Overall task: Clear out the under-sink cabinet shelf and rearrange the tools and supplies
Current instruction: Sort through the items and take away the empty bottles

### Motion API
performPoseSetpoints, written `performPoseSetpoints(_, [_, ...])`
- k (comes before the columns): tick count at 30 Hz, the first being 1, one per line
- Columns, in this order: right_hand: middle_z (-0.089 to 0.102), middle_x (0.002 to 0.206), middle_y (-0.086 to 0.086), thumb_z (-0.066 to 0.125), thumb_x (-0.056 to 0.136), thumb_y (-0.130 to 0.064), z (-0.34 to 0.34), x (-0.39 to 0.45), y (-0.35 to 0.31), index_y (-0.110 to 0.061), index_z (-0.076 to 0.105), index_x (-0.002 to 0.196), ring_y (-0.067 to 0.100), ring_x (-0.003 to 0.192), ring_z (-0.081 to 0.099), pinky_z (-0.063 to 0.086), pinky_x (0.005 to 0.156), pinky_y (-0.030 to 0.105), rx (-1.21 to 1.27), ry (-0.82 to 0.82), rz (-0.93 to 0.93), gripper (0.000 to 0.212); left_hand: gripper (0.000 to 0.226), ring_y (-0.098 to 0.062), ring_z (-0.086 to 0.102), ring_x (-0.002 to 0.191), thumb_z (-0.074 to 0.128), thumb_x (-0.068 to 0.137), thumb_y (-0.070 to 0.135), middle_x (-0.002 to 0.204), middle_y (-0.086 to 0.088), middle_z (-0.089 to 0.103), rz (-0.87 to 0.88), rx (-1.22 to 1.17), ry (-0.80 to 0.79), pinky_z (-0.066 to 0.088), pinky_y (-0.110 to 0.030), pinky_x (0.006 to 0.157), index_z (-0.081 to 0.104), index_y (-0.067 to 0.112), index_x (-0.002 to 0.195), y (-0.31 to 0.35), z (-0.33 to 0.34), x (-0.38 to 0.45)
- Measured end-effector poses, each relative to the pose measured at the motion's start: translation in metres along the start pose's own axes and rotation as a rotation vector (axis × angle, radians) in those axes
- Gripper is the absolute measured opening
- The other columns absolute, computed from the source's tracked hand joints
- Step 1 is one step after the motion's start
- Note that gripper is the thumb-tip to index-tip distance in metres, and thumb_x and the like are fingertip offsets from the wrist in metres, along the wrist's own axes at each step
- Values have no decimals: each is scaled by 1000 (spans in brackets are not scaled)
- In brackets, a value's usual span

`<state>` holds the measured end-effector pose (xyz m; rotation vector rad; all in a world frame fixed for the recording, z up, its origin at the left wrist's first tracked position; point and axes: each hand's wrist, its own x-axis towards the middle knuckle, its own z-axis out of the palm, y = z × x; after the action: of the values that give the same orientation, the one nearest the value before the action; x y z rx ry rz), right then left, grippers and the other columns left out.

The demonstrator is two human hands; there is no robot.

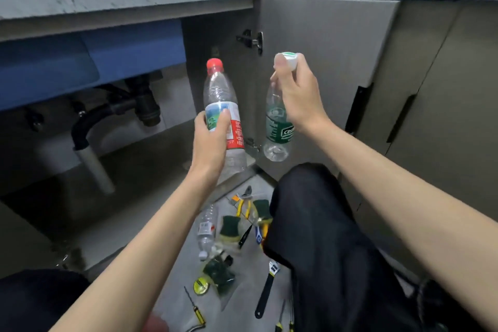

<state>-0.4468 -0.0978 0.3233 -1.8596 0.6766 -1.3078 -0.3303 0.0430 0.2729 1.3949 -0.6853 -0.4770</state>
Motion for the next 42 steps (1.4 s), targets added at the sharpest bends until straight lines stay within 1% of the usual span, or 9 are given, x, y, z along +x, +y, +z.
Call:
performPoseSetpoints(4, [64, 91, 14, 44, 99, -60, -64, -18, -1, -11, 52, 100, 14, 75, 57, 49, 76, 40, -71, 59, -7, 50, 48, -8, 73, 85, 67, 90, 34, 108, -1, 68, 35, -145, -187, 56, -21, 66, 46, 20, 131, 32, 40, -23])
performPoseSetpoints(10, [71, 86, -8, 45, 94, -68, -169, -98, 30, -25, 59, 90, 10, 76, 67, 53, 75, 32, -361, 66, 159, 45, 64, -15, 70, 103, 79, 65, 28, 115, 2, 69, -90, -120, -487, 58, -39, 85, 50, 29, 122, 34, 109, -71])
performPoseSetpoints(16, [70, 83, -9, 49, 91, -68, -263, -209, 57, -26, 63, 87, 12, 77, 63, 51, 79, 41, -548, 125, 388, 45, 40, 8, 67, 81, 86, 63, 32, 91, 22, 71, -111, 58, -834, 53, -13, 63, 64, 35, 96, -4, 178, -141])
performPoseSetpoints(21, [65, 78, -4, 53, 87, -70, -320, -290, 62, -21, 60, 90, 15, 74, 57, 48, 70, 36, -643, 205, 534, 50, 56, -17, 65, 102, 86, 62, 24, 108, 2, 66, -149, 299, -1005, 56, -44, 89, 54, 25, 108, -48, 237, -194])
performPoseSetpoints(24, [66, 81, -6, 57, 88, -65, -339, -327, 64, -28, 62, 92, 12, 77, 58, 49, 71, 35, -659, 277, 629, 38, 59, -20, 60, 105, 84, 65, 24, 113, 3, 61, -109, 449, -1152, 54, -39, 87, 51, 27, 113, -66, 275, -224])
performPoseSetpoints(31, [69, 97, -6, 72, 90, -31, -352, -380, 83, -24, 67, 99, 16, 93, 64, 49, 81, 34, -629, 391, 798, 12, 62, -27, 58, 113, 79, 75, 13, 124, -5, 59, -68, 577, -1155, 49, -40, 93, 48, 18, 129, -132, 321, -276])
performPoseSetpoints(35, [65, 118, -10, 64, 82, -18, -346, -388, 97, -29, 66, 114, 13, 109, 60, 48, 98, 38, -617, 280, 935, 34, 79, -30, 47, 132, 72, 81, 6, 142, -9, 49, -132, 795, -1281, 41, -40, 108, 33, 18, 150, -171, 315, -277])
performPoseSetpoints(38, [65, 116, -19, 57, 76, -31, -343, -389, 102, -36, 66, 110, 5, 108, 61, 50, 99, 41, -589, 229, 1006, 35, 49, -29, 58, 118, 61, 89, 5, 125, -13, 63, -161, 854, -1311, 47, -38, 101, 53, 14, 136, -178, 311, -263])
performPoseSetpoints(42, [73, 92, -19, 63, 86, -23, -339, -372, 105, -35, 72, 93, -1, 89, 66, 55, 92, 38, -580, 373, 904, 16, 22, -26, 64, 107, 58, 87, 16, 108, -4, 72, -8, 846, -1237, 51, -35, 96, 69, 26, 103, -145, 304, -230])
